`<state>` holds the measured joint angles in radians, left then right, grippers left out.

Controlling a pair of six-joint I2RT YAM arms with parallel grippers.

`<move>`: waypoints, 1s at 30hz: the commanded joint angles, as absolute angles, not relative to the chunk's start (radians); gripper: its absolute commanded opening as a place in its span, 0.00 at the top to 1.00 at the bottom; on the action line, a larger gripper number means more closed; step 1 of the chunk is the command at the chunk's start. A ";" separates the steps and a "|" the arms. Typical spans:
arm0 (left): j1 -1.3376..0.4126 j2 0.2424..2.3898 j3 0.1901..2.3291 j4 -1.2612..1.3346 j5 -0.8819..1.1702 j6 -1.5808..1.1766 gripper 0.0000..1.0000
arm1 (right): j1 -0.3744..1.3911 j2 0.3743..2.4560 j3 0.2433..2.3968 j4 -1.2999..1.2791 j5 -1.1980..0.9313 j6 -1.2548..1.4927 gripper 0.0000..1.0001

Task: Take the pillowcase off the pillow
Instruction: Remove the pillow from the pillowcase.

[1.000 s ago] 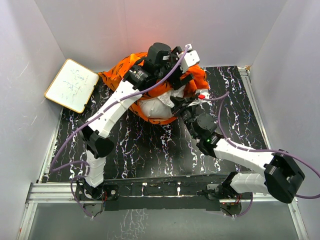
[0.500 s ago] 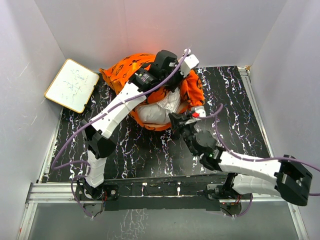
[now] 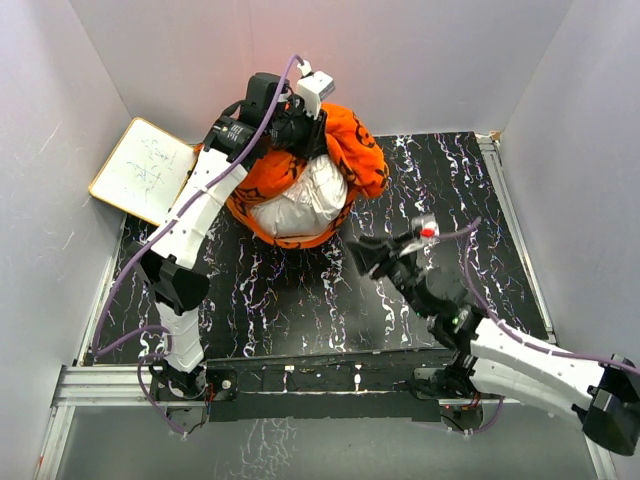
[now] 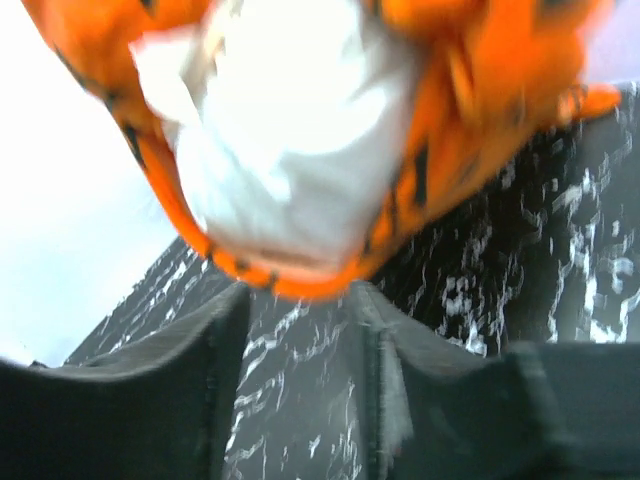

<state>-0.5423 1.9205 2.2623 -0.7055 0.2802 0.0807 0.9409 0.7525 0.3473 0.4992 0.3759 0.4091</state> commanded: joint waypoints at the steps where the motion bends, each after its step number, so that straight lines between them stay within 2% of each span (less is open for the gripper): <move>1: -0.489 1.920 2.240 -0.882 0.410 -0.020 1.00 | 0.757 0.868 0.629 0.409 -0.021 0.352 0.46; 3: -0.489 1.923 2.249 -0.907 0.432 -0.023 1.00 | 0.694 0.962 0.747 0.328 -0.207 0.275 0.40; 6: -0.488 1.907 2.242 -0.906 0.443 -0.030 1.00 | 0.642 1.081 0.896 0.236 -0.365 0.141 0.30; 11: -0.488 1.880 2.228 -0.903 0.453 -0.032 1.00 | 0.601 1.199 1.052 0.144 -0.510 -0.057 0.27; 17: -0.488 1.873 2.221 -0.920 0.468 -0.024 1.00 | 0.601 1.240 1.104 0.102 -0.473 -0.371 0.25; 22: -0.488 1.857 2.209 -0.925 0.475 -0.011 1.00 | 0.601 1.245 1.093 0.097 -0.384 -0.607 0.19; 30: -0.488 1.864 2.241 -0.939 0.485 -0.009 1.00 | 0.602 1.353 1.148 0.055 -0.388 -0.691 0.20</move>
